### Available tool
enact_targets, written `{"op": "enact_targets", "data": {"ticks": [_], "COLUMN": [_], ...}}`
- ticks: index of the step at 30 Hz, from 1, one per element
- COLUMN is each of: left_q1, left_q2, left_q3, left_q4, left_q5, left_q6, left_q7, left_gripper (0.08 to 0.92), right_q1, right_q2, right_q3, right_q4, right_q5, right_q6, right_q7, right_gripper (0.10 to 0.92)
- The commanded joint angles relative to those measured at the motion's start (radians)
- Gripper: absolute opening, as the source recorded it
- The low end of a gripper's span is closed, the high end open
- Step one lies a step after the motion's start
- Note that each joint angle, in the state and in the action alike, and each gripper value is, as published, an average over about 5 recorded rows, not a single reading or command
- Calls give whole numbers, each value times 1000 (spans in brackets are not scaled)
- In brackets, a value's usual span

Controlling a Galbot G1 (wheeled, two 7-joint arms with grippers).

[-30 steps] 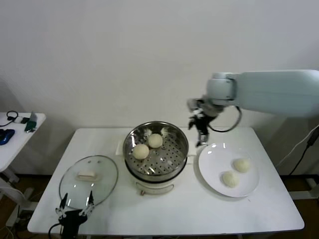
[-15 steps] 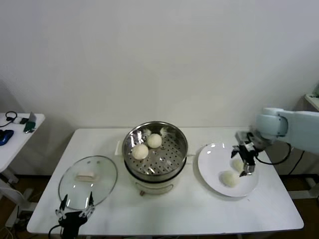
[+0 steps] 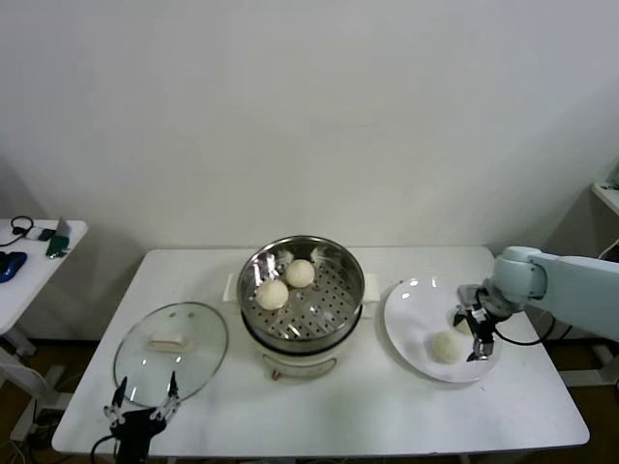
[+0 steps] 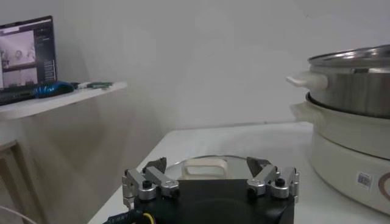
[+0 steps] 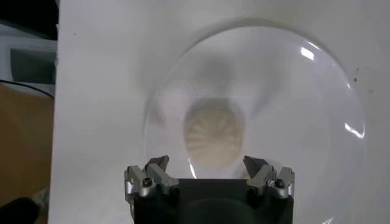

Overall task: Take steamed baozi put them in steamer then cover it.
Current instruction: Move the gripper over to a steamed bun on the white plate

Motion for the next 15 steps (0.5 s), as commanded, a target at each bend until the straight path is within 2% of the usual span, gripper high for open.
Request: {"op": "enact_targets", "data": {"ticks": [1,15], "left_q1": [0,-4], "left_q2": [1,3], "left_q3": [-2,-5], "left_q4": [2,7], "left_q5": [-2,-8], "left_q6": [1,1], "left_q7": [0,0], "left_gripper": [823,823], "right_q1": [-124,-146], "right_q2": [30,66], "right_q3": [104,119], "right_q4": [-62,-109], "right_q5": [-20,-26], "right_q6": [-8,-17], "right_q7": [21,35], "right_gripper": [823,820]}}
